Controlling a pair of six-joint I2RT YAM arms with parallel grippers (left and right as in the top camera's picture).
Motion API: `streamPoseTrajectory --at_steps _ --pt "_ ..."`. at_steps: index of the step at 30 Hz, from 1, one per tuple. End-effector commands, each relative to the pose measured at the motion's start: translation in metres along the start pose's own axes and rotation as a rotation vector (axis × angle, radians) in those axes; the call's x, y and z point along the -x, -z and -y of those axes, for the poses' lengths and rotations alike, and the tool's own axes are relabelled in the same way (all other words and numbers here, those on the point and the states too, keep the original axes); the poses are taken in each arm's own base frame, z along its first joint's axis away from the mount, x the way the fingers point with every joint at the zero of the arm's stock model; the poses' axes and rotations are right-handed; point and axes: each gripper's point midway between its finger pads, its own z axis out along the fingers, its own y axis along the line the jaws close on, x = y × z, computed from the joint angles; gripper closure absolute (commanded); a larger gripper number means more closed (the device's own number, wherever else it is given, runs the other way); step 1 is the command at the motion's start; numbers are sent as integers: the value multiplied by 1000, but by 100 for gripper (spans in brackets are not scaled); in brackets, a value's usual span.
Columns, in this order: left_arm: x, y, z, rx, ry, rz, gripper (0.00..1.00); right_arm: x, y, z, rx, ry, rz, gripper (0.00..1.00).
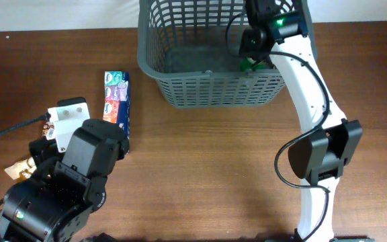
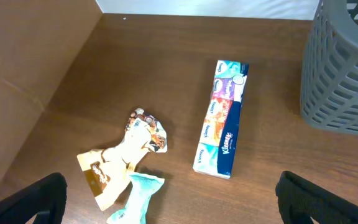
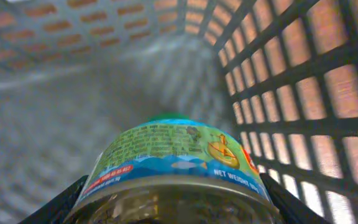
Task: Pack container
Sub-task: 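Lift the tuna can and carry it over the basket, then lower the tuna can into the basket beside the jar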
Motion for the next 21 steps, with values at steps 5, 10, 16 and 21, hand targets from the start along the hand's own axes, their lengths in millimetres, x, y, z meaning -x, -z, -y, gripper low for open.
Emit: streamPoseTrajectory --at_steps 5,10,16,21 --pt "2 1 0 -8 4 0 0 -11 -8 -16 88 71 -47 95" --pt "2 1 0 -8 5 0 0 -21 -8 -13 83 77 -88 92" --pt "2 1 0 -8 5 0 0 -29 -7 -8 72 80 -127 93" --pt "2 1 0 -8 4 0 0 -27 -10 -3 91 58 -141 94"
